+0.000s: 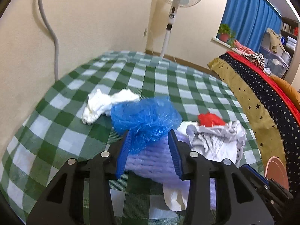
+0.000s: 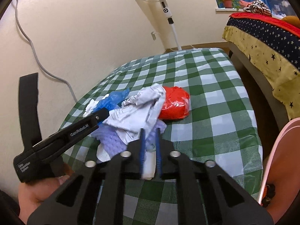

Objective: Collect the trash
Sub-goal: 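Grasp the blue plastic with the left tool while the right tool grasps white crumpled paper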

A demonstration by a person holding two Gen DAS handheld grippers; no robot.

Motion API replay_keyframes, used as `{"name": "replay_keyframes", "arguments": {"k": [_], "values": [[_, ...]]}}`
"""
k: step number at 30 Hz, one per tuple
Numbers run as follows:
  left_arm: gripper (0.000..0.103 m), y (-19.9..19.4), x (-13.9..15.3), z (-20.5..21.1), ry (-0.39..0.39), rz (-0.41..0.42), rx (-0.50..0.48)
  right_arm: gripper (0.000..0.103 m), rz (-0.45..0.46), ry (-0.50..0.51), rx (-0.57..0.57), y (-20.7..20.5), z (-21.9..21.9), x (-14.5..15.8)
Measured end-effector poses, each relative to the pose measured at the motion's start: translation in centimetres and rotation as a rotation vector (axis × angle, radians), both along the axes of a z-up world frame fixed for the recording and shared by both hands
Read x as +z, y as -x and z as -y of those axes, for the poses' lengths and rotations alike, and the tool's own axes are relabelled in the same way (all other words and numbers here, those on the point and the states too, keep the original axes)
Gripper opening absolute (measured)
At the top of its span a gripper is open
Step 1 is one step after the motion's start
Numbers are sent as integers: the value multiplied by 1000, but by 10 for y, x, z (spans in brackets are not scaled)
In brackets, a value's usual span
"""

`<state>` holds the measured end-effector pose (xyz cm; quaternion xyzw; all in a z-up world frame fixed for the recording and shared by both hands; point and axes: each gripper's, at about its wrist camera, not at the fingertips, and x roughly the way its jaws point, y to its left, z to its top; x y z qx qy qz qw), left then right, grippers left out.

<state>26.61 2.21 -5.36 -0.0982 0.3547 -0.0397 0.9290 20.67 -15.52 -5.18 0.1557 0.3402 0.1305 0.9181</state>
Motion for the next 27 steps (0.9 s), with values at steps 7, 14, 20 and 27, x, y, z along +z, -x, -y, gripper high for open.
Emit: {"name": "replay_keyframes", "arguments": {"k": [7,14,20,27], "values": [[2,14,2,-8,2,-7,8,0,19,3,-11,8,4,6],[1,42,25,-11,-15,28,10,0,52,-16,-35,23,15,22],[1,68,46,-13,-25,58,10,26,53,-23,-18,22,6,25],[1,102,76,-32,-34,69,39,23,-9,34,-6,6,-14,5]]}}
